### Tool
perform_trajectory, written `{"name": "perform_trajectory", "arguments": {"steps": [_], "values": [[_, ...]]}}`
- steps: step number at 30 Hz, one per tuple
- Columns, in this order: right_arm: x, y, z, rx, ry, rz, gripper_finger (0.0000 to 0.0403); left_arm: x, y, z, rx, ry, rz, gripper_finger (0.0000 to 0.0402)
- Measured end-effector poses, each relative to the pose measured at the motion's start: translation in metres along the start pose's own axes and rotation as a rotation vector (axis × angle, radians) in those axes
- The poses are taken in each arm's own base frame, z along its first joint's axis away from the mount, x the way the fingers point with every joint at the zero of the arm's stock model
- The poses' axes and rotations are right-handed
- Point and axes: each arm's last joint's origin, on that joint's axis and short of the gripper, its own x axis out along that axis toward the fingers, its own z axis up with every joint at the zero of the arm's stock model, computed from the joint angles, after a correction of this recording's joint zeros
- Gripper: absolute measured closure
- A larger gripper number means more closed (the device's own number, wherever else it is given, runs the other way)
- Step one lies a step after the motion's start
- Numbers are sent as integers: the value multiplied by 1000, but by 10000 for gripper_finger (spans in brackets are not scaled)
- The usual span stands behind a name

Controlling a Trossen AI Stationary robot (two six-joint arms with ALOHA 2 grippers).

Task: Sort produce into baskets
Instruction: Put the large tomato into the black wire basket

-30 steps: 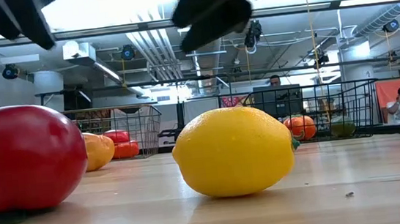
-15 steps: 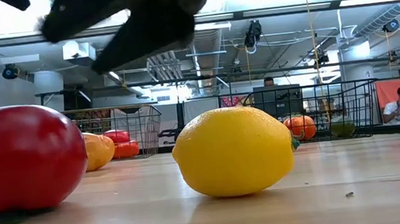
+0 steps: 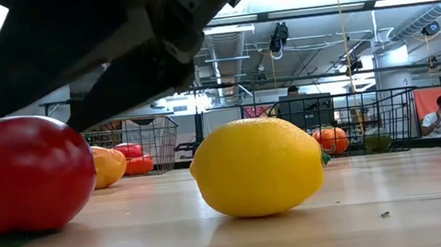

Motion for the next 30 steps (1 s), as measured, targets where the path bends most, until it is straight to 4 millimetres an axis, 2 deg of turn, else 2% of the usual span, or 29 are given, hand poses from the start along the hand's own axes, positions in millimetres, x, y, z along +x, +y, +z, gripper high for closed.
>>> {"name": "perform_trajectory", "arguments": {"steps": [8, 12, 17, 26, 30], "values": [[21, -3, -10, 17, -19, 41, 44, 0, 0, 0, 0, -5, 5, 192], [25, -7, -11, 24, -21, 38, 44, 0, 1, 0, 0, -18, 17, 192], [26, -10, -12, 27, -13, 31, 49, 1, 1, -1, 3, -17, 20, 192], [25, -9, -11, 17, -12, 37, 102, 1, 1, 0, 20, -35, 39, 192], [18, -10, -8, 8, 1, 38, 102, 1, 2, 0, 33, -37, 42, 192]]}}
